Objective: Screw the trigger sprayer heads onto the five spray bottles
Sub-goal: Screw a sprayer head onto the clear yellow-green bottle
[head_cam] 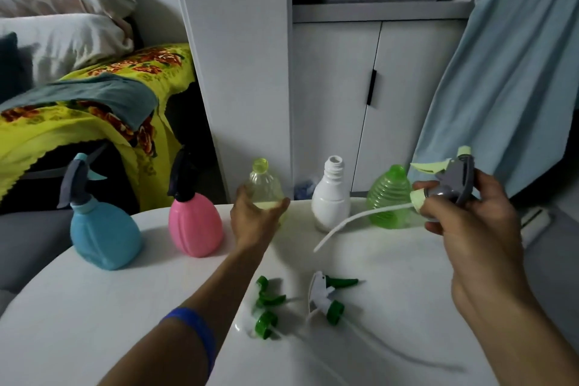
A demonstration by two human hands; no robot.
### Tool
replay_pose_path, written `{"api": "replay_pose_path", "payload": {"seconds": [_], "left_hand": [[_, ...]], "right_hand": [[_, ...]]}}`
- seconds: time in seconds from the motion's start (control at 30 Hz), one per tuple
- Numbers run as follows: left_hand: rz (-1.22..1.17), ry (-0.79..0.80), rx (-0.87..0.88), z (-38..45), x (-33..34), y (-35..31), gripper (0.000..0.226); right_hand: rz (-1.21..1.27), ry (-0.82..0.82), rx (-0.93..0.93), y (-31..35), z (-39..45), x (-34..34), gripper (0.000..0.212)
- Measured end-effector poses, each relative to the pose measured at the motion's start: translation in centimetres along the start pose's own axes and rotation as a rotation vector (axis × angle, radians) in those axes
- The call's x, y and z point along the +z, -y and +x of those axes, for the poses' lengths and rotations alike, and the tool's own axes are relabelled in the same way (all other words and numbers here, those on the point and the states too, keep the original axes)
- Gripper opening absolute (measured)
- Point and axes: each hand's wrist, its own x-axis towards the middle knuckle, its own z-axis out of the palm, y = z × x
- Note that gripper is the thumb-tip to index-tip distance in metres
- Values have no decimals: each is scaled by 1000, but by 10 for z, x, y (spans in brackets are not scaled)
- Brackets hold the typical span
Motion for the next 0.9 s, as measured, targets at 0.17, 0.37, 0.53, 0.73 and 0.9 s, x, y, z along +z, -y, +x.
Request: {"api": "replay_pose_path", "payload": {"seconds": [0.17,0.37,0.53,0.73,0.9], "left_hand": [[133,147,284,-46,-59,-27,77],[546,-7,578,-82,-161,-42,90],[762,18,581,-86,-182,-38,83],[820,27,553,-85,-196,-28,81],[822,51,554,-85,-191,-29,81]], "right_hand": [[119,21,111,1,2,5,36],[459,66,118,17,-5,2,29],[431,151,33,20,-15,4,34],[338,315,-93,17,-34,20,44],[304,367,-113,10,-43,32,49]]}}
